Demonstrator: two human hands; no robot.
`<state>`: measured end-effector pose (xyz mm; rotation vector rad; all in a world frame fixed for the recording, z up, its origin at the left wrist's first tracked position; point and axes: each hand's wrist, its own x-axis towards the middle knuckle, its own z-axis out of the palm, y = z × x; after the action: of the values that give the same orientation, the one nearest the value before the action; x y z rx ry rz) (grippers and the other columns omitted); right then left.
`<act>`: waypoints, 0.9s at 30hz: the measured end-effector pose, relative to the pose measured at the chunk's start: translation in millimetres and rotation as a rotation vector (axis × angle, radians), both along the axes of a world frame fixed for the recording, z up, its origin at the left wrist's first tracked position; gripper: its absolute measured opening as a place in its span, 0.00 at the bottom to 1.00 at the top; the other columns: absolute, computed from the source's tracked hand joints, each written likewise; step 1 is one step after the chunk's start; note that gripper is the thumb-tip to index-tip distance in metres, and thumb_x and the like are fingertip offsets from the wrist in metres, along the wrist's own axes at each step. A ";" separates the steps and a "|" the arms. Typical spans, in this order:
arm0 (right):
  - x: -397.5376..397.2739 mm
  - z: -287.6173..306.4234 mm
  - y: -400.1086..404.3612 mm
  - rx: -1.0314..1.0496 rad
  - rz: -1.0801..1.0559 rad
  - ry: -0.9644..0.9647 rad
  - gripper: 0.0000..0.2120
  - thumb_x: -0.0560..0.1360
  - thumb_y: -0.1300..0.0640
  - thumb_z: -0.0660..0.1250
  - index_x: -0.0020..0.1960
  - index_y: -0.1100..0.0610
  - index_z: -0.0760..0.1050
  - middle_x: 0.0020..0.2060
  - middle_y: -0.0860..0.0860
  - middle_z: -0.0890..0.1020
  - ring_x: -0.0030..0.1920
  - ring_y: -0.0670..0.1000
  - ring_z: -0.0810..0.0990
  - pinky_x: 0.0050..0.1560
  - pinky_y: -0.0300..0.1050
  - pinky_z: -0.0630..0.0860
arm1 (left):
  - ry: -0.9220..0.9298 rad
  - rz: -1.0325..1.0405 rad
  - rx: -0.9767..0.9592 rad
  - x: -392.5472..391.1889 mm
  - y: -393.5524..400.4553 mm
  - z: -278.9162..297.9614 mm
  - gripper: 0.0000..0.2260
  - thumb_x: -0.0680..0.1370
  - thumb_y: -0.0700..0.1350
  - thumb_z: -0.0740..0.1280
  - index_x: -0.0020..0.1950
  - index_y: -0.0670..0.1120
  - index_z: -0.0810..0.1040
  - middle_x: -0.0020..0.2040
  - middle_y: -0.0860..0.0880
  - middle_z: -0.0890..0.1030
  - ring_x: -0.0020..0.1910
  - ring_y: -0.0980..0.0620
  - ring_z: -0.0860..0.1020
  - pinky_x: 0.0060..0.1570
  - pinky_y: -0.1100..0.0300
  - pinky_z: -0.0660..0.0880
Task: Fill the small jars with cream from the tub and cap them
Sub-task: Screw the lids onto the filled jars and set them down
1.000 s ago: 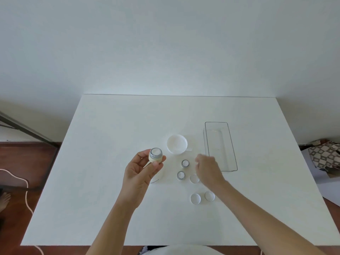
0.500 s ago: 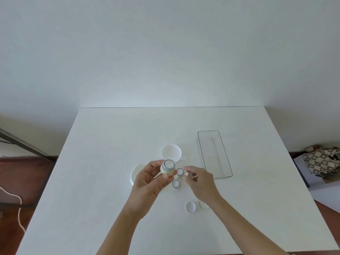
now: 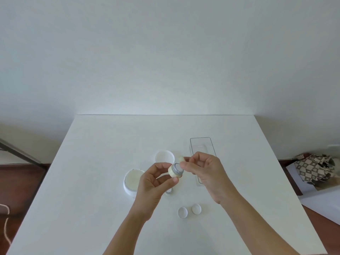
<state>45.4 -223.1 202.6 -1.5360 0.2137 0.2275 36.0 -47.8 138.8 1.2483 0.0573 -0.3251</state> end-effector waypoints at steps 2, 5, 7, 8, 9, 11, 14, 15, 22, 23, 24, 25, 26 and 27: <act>-1.6 1.8 -3.1 -0.036 0.053 -0.012 0.12 0.66 0.57 0.78 0.34 0.56 0.74 0.45 0.52 0.86 0.45 0.52 0.83 0.41 0.33 0.75 | -0.002 0.014 0.005 -0.6 -1.7 -0.5 0.18 0.71 0.38 0.76 0.59 0.40 0.77 0.56 0.41 0.85 0.53 0.43 0.85 0.54 0.56 0.78; -3.4 0.3 -6.5 -0.122 0.104 -0.018 0.11 0.65 0.55 0.78 0.39 0.56 0.76 0.47 0.50 0.86 0.47 0.59 0.79 0.55 0.52 0.75 | -0.007 0.028 0.011 -0.9 -4.3 0.1 0.18 0.70 0.38 0.76 0.58 0.40 0.77 0.56 0.42 0.85 0.52 0.42 0.85 0.53 0.57 0.79; -3.7 -0.3 -8.8 -0.170 0.122 -0.022 0.10 0.65 0.55 0.78 0.41 0.52 0.78 0.49 0.46 0.85 0.46 0.49 0.78 0.55 0.49 0.73 | -0.010 0.026 0.022 -1.5 -5.9 0.7 0.18 0.70 0.38 0.76 0.57 0.41 0.78 0.56 0.43 0.86 0.52 0.42 0.85 0.52 0.57 0.78; -3.5 0.3 -9.7 -0.188 0.130 -0.024 0.10 0.65 0.55 0.79 0.42 0.50 0.79 0.48 0.44 0.85 0.47 0.45 0.78 0.53 0.46 0.73 | -0.010 0.024 0.030 -1.9 -6.4 0.7 0.17 0.70 0.39 0.77 0.57 0.41 0.78 0.55 0.44 0.86 0.51 0.43 0.85 0.52 0.57 0.78; -3.3 1.1 -10.5 -0.200 0.139 -0.030 0.11 0.65 0.54 0.79 0.44 0.49 0.80 0.48 0.43 0.85 0.48 0.42 0.78 0.52 0.43 0.71 | -0.010 0.023 0.040 -2.2 -7.0 0.6 0.18 0.69 0.39 0.77 0.57 0.41 0.78 0.55 0.44 0.86 0.51 0.43 0.85 0.52 0.56 0.77; -2.6 2.7 -12.0 -0.214 0.158 -0.044 0.13 0.65 0.54 0.79 0.47 0.47 0.82 0.46 0.41 0.85 0.47 0.36 0.79 0.49 0.38 0.69 | -0.012 0.025 0.060 -2.7 -7.5 0.3 0.18 0.69 0.39 0.77 0.57 0.41 0.78 0.56 0.44 0.85 0.51 0.42 0.85 0.51 0.54 0.77; -1.3 3.8 -14.6 -0.260 0.176 -0.053 0.13 0.64 0.51 0.80 0.47 0.45 0.83 0.44 0.39 0.85 0.47 0.33 0.78 0.46 0.35 0.68 | -0.017 0.032 0.078 -3.1 -8.2 0.4 0.19 0.68 0.39 0.78 0.56 0.40 0.78 0.55 0.43 0.86 0.50 0.43 0.85 0.50 0.54 0.77; -0.5 3.2 -15.3 -0.273 0.176 -0.059 0.13 0.63 0.50 0.80 0.46 0.46 0.83 0.43 0.38 0.85 0.46 0.33 0.79 0.45 0.34 0.68 | -0.021 0.031 0.082 -3.4 -8.8 0.3 0.18 0.68 0.39 0.78 0.56 0.40 0.78 0.54 0.44 0.86 0.49 0.44 0.85 0.49 0.55 0.77; 2.8 -7.0 -16.3 -0.470 0.127 -0.149 0.23 0.58 0.31 0.73 0.36 0.51 0.78 0.33 0.39 0.81 0.37 0.38 0.74 0.39 0.29 0.69 | -0.033 0.036 0.073 -6.4 -12.2 -1.5 0.15 0.70 0.36 0.77 0.55 0.40 0.79 0.53 0.45 0.86 0.50 0.43 0.86 0.48 0.58 0.79; 3.3 -7.2 -17.8 -0.495 0.132 -0.154 0.24 0.58 0.29 0.70 0.37 0.49 0.78 0.34 0.38 0.81 0.38 0.38 0.74 0.39 0.30 0.69 | -0.031 0.037 0.074 -6.6 -12.1 -1.4 0.15 0.71 0.35 0.77 0.55 0.40 0.79 0.53 0.46 0.86 0.50 0.42 0.86 0.49 0.57 0.79; 3.6 -6.2 -19.8 -0.492 0.151 -0.158 0.23 0.60 0.29 0.68 0.40 0.48 0.79 0.37 0.38 0.81 0.39 0.39 0.74 0.39 0.31 0.69 | -0.029 0.039 0.077 -6.6 -12.0 -1.3 0.15 0.71 0.35 0.77 0.55 0.40 0.79 0.53 0.46 0.86 0.51 0.42 0.86 0.49 0.55 0.78; 3.9 -4.8 -21.9 -0.466 0.189 -0.159 0.21 0.63 0.31 0.68 0.46 0.46 0.80 0.40 0.38 0.82 0.41 0.38 0.75 0.40 0.31 0.69 | -0.026 0.042 0.080 -6.3 -12.4 -0.9 0.16 0.71 0.35 0.77 0.56 0.39 0.78 0.53 0.46 0.86 0.51 0.42 0.86 0.50 0.53 0.77; 4.4 -3.3 -23.8 -0.435 0.242 -0.159 0.18 0.67 0.35 0.69 0.51 0.44 0.80 0.43 0.39 0.83 0.41 0.38 0.76 0.41 0.32 0.70 | -0.025 0.045 0.083 -6.1 -12.8 -0.2 0.17 0.71 0.35 0.78 0.56 0.39 0.78 0.53 0.46 0.86 0.51 0.42 0.86 0.50 0.52 0.76; 4.6 -2.3 -25.8 -0.420 0.292 -0.165 0.15 0.71 0.40 0.70 0.55 0.44 0.80 0.44 0.41 0.83 0.40 0.39 0.76 0.41 0.33 0.71 | -0.023 0.048 0.082 -5.8 -13.4 0.6 0.18 0.70 0.37 0.78 0.56 0.38 0.78 0.53 0.46 0.86 0.51 0.42 0.86 0.51 0.51 0.75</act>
<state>50.0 -248.9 200.2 -1.9938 -0.1032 0.2973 30.2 -61.2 139.5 1.3301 0.0812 -0.2688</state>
